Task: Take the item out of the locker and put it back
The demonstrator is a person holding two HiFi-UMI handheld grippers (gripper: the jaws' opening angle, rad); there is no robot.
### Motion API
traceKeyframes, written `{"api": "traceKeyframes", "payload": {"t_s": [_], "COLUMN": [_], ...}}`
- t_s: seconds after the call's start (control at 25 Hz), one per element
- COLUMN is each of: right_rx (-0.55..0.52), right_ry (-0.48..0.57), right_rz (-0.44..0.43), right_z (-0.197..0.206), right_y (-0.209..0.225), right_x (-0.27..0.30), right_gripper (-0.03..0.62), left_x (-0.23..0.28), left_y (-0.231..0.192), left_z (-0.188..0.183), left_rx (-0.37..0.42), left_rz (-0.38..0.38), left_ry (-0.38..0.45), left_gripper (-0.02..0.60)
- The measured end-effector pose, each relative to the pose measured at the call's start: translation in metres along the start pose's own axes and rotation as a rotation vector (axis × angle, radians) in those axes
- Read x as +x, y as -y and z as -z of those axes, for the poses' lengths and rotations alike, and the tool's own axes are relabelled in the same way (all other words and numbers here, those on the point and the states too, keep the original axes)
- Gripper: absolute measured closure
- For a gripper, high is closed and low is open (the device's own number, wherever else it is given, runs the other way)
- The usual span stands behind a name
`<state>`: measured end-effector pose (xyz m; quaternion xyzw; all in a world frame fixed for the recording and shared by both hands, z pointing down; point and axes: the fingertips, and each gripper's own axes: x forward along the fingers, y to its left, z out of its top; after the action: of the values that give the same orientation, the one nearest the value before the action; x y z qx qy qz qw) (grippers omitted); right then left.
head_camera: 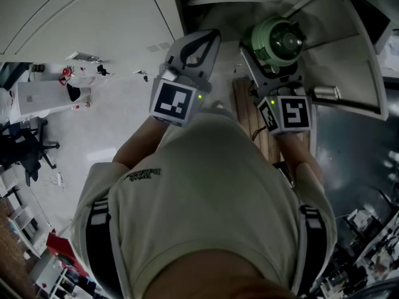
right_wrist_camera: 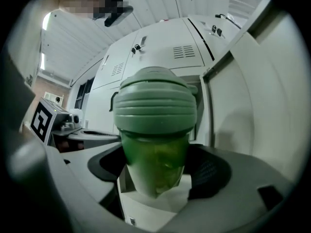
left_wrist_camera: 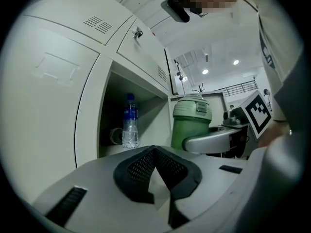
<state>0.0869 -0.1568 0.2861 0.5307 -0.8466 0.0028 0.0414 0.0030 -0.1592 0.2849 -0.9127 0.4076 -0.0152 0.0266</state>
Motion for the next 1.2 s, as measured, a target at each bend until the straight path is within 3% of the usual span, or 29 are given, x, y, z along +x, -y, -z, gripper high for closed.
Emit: {"api": "traceKeyframes", "payload": {"t_s": [0.32,0.92,1.2], "right_rx": [-0.016,-0.008,-0.001], "right_ry": [0.009,0.015,-0.006], "right_rz": [-0.054,-0.096,-0.1], "right_z": [0.002,0.002,0.007], "right_y": [-0.018,-0.028,-0.028], "right_x": [-0.014,-0.014,-0.012], "right_gripper": [0.201,0.201,0.201], "left_x": [-0.017,-0.017,-0.017], "left_y": [0.01,0.01,0.006], "left_z": [0.01,0.014,0.016], "left_rx": [-0.087,-0.029,-0.046], "left_rz": [0.004,0.008,-0.009], "left_ry": [0.004,-0.021,-0.022], "left_gripper": [0.568,0.568,0.568]}}
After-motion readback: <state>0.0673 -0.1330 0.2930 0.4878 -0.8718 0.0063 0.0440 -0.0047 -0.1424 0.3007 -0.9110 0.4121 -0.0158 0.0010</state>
